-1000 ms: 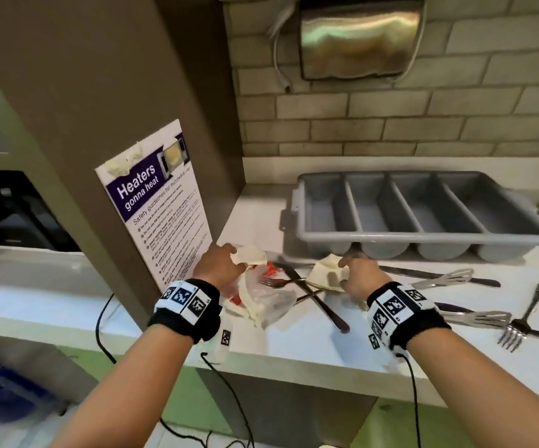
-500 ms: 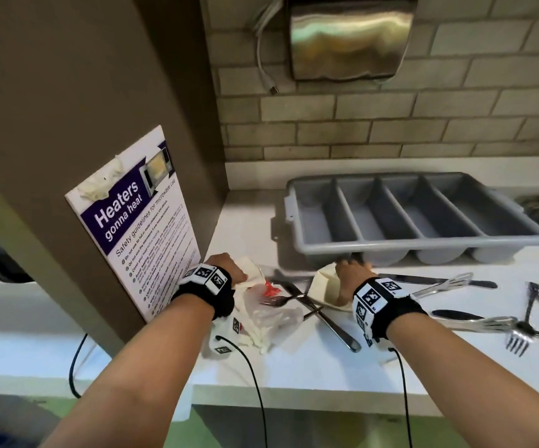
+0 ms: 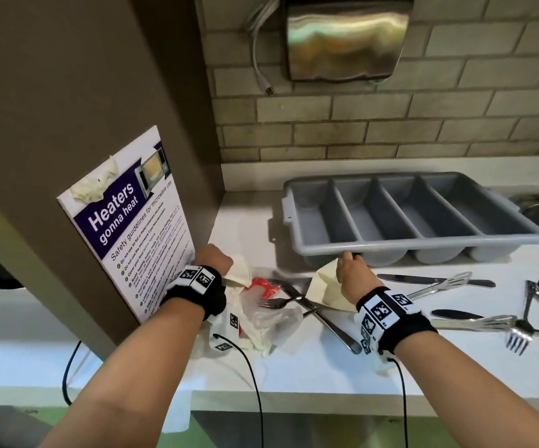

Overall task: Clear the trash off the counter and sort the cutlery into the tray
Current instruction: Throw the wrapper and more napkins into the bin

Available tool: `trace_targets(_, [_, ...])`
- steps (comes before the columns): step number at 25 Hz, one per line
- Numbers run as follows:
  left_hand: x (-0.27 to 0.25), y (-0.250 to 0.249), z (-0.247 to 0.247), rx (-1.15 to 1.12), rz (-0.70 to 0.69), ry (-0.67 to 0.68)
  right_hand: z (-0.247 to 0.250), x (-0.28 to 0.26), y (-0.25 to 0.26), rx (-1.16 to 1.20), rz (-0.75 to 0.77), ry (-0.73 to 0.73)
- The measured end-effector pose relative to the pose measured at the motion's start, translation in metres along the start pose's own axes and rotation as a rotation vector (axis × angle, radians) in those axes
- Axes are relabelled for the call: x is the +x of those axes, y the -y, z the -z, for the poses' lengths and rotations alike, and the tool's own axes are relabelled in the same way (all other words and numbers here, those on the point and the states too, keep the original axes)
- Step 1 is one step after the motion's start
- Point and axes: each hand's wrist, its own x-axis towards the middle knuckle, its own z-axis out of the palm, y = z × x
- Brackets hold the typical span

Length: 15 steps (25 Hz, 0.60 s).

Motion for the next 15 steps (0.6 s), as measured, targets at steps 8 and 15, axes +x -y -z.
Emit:
trace_targets(8, [-0.050,-0.028,0.033,-0.460,-0.152,-0.254,0.037,-0.053,-0.002,0.451,0.055,-0.222])
trace_targets(15, [-0.181,-0.068,0.020,-0.859,-0.521,-0.231,0.070,-0.126,-0.043,0.753,0.205,-0.497])
